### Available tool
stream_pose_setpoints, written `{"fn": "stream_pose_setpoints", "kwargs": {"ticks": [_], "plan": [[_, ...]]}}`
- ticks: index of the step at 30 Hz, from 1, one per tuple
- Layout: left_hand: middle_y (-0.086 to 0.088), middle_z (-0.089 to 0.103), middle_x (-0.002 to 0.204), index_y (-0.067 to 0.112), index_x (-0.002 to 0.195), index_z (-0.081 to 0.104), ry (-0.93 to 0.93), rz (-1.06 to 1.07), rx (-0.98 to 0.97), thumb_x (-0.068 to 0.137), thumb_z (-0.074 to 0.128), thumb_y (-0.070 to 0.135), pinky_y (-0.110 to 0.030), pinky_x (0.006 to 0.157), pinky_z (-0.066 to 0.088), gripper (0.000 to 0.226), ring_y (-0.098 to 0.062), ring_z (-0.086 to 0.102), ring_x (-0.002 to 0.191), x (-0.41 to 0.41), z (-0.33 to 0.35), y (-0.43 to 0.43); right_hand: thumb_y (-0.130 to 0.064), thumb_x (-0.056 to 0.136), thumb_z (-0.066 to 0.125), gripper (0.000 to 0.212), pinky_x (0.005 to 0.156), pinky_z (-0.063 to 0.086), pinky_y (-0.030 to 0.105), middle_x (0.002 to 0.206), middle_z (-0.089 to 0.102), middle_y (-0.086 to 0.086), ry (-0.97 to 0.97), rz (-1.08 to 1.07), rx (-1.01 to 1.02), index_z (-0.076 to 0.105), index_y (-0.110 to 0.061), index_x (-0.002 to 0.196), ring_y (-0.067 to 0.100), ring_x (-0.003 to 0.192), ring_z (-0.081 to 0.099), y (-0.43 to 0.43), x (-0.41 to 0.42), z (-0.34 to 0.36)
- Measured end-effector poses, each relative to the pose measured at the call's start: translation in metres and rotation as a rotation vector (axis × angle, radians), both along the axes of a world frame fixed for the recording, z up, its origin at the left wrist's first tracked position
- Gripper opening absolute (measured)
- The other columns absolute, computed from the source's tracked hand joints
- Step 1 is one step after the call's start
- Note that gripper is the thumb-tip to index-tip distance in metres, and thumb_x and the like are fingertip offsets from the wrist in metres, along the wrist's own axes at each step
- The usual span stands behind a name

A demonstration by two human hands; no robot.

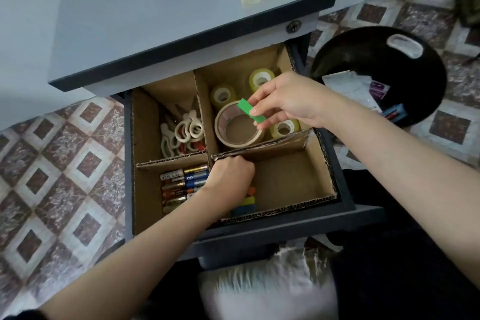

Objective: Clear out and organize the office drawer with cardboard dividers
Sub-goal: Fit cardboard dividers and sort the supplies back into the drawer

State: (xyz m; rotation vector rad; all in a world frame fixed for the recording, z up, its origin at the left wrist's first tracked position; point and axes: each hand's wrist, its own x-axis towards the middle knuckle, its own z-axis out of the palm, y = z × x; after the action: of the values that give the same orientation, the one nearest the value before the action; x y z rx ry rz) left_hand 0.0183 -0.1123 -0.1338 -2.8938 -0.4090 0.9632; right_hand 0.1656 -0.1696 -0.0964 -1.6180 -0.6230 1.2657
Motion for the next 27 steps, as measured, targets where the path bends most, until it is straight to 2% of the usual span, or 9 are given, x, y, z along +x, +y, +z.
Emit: {"fn": "stream_pose_setpoints", "kwargs": {"ticks": [6,10,17,27], "plan": [[-0.009,0.063,0.109,0.012,0.104,0.062,-0.004,0.009,-0.014,0.090,0.047,0.003,-0.033,0.080,0.047,0.022,-0.027,0.061,0.102,0.000,-0.007,0.003,0.006,0.083,0.062,0.012,0.055,0.056,0.019,0.089,0.063,0.012,0.008,-0.020,-0.002,0.064,-0.003,0.091,0.017,0.071,0.065,0.002,0.006,-0.006],[-0.006,0.064,0.106,0.016,0.106,0.064,-0.030,0.016,-0.045,0.090,0.048,0.005,-0.033,0.079,0.047,0.025,-0.025,0.061,0.099,-0.001,-0.013,0.007,0.005,0.083,0.062,0.011,0.059,0.058,0.022,0.090,0.062,0.011,-0.009,-0.016,0.008,0.063,-0.004,0.091,0.018,0.075,0.065,0.003,0.007,-0.008],[-0.001,0.065,0.111,0.026,0.113,0.066,0.018,0.006,-0.246,0.093,0.050,0.011,-0.032,0.087,0.048,0.030,-0.021,0.059,0.105,0.001,-0.009,0.016,0.004,0.083,0.062,0.011,0.063,0.059,0.025,0.091,0.063,0.013,0.025,-0.018,0.041,0.064,-0.006,0.085,0.019,0.076,0.066,0.000,0.009,-0.006],[0.004,0.064,0.114,0.028,0.126,0.057,0.053,-0.034,-0.321,0.090,0.045,0.002,-0.024,0.086,0.043,0.046,-0.014,0.058,0.104,0.004,-0.001,0.015,0.003,0.084,0.062,0.013,0.060,0.058,0.021,0.092,0.061,0.009,-0.018,-0.007,0.023,0.063,-0.010,0.084,0.018,0.077,0.065,-0.001,0.008,-0.006]]}}
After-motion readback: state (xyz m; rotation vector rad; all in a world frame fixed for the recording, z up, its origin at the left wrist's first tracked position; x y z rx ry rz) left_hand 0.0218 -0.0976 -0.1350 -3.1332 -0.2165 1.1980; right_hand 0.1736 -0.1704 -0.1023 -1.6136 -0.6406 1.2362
